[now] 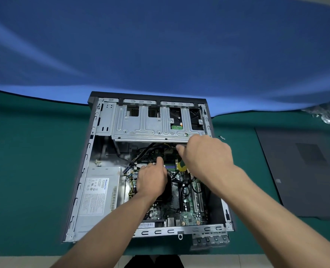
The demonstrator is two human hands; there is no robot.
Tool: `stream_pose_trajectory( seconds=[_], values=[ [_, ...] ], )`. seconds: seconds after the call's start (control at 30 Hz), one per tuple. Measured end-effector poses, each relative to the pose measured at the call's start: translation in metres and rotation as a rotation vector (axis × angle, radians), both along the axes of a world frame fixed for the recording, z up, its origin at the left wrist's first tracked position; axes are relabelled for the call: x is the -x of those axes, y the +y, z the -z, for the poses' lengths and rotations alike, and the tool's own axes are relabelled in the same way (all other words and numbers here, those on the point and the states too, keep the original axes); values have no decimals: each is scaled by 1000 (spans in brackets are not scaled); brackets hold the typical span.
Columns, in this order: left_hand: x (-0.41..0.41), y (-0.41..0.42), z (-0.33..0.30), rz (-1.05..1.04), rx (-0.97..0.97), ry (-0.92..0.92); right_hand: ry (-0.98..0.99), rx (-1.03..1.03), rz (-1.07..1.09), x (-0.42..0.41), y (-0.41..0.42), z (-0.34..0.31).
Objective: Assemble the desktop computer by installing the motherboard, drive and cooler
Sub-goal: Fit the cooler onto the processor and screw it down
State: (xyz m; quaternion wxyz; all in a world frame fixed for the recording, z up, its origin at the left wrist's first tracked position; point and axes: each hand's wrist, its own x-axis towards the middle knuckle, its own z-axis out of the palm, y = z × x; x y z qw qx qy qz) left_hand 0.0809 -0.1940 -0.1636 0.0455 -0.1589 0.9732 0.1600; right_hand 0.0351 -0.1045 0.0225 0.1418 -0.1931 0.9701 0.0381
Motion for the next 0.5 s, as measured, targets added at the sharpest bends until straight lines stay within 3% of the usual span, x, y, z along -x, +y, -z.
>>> stream_pose_trajectory(
  seconds=[0.1, 0.23, 0.4, 0.5],
  values=[
    [1, 0, 1, -3, 25, -4, -136, 38, 40, 2, -1, -3],
    [0, 0, 2, -15, 0, 4, 60, -19, -29, -2, -1, -1],
    [1, 0, 0, -4, 6, 0, -167, 23, 38, 0, -1, -2],
    [0, 1, 0, -10, 9, 3, 28, 20, -2, -3, 1, 1]
  ],
)
